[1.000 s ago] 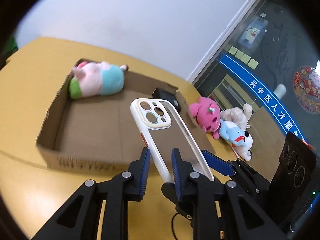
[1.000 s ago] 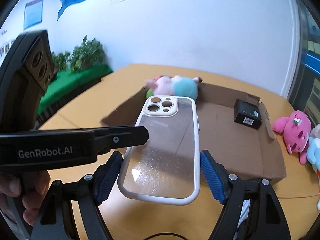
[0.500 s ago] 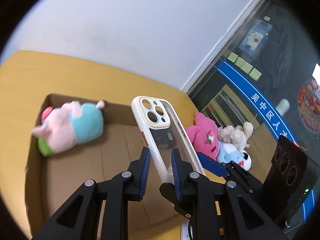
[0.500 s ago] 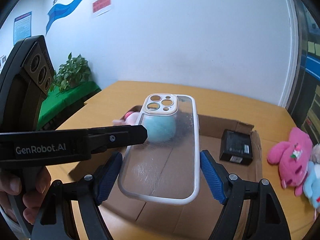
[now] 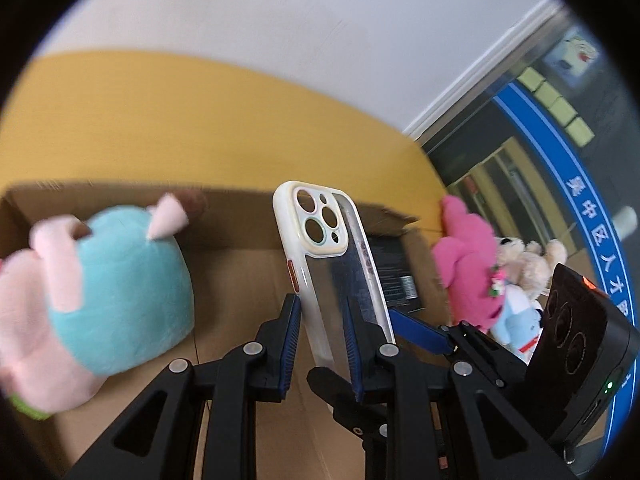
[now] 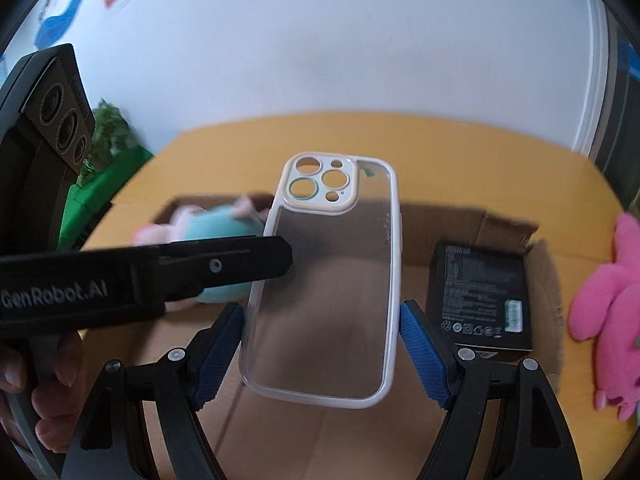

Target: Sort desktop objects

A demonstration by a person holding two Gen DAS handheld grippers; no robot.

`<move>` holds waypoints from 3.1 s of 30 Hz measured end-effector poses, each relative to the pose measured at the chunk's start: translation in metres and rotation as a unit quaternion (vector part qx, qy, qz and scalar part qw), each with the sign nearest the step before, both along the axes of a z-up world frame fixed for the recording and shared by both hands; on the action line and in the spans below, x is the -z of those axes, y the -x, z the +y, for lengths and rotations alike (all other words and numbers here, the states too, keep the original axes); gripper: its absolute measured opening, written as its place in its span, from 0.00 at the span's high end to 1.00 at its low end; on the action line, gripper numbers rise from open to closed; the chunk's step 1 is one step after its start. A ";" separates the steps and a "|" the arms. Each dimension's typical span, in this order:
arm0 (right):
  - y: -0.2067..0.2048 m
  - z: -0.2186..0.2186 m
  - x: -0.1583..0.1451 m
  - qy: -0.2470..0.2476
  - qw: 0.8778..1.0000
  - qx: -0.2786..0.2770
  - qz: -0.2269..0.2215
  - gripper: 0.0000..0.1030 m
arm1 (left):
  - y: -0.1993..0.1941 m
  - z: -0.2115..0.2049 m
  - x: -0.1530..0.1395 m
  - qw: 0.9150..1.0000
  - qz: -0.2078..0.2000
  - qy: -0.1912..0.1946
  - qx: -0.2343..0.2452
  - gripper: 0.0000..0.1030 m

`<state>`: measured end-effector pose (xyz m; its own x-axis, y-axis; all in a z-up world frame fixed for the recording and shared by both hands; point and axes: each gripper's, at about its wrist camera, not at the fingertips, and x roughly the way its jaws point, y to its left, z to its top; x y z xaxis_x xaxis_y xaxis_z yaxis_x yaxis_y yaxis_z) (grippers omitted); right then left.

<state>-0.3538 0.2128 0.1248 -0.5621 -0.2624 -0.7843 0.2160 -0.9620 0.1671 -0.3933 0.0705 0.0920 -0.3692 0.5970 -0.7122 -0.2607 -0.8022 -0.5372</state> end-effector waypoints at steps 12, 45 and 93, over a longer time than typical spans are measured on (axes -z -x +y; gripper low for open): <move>0.031 0.006 0.070 -0.040 0.994 0.042 -0.095 0.24 | 0.030 0.029 0.061 0.996 -0.084 0.029 0.015 0.80; -0.344 -0.042 -0.095 -0.053 0.985 0.056 0.152 0.00 | -0.370 -0.057 -0.132 0.916 0.284 0.210 -0.190 0.19; -0.375 0.081 -0.031 -0.023 0.990 0.101 0.098 0.00 | -0.364 -0.033 -0.049 0.951 0.208 0.195 -0.119 0.19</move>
